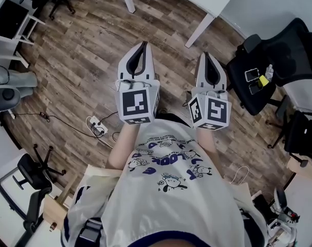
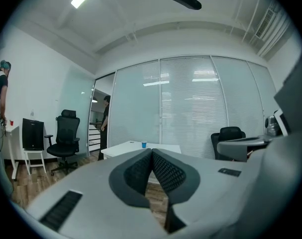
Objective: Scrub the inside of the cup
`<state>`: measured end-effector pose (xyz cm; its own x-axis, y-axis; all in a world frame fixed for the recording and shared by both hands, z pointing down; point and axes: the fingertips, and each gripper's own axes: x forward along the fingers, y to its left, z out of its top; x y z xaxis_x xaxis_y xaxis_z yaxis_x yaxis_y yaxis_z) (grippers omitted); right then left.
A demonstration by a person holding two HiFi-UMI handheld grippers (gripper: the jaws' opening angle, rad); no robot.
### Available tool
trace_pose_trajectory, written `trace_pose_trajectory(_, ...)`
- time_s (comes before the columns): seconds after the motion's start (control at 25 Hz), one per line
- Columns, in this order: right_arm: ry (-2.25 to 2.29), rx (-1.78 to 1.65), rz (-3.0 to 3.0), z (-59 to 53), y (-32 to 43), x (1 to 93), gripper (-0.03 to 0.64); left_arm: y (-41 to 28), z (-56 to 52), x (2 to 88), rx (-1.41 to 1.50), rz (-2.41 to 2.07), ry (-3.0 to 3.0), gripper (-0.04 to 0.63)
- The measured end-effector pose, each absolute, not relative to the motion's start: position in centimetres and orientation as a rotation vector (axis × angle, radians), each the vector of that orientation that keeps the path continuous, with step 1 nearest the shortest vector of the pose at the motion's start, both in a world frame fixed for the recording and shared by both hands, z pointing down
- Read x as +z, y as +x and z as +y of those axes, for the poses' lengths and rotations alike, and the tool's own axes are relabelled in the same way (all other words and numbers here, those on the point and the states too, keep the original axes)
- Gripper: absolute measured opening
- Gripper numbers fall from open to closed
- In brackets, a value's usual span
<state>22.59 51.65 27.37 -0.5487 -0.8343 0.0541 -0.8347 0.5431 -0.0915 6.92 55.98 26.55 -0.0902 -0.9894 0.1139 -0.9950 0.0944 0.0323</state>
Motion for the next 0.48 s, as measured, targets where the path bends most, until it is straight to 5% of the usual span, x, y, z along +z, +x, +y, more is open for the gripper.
trace_pose_trajectory(0.48, 1.502, 0.175, -2.73, 43.3, 16.5, 27.5, 0.026, 1.4, 47.1, 26.3, 0.088, -2.204, 2.078, 0.032)
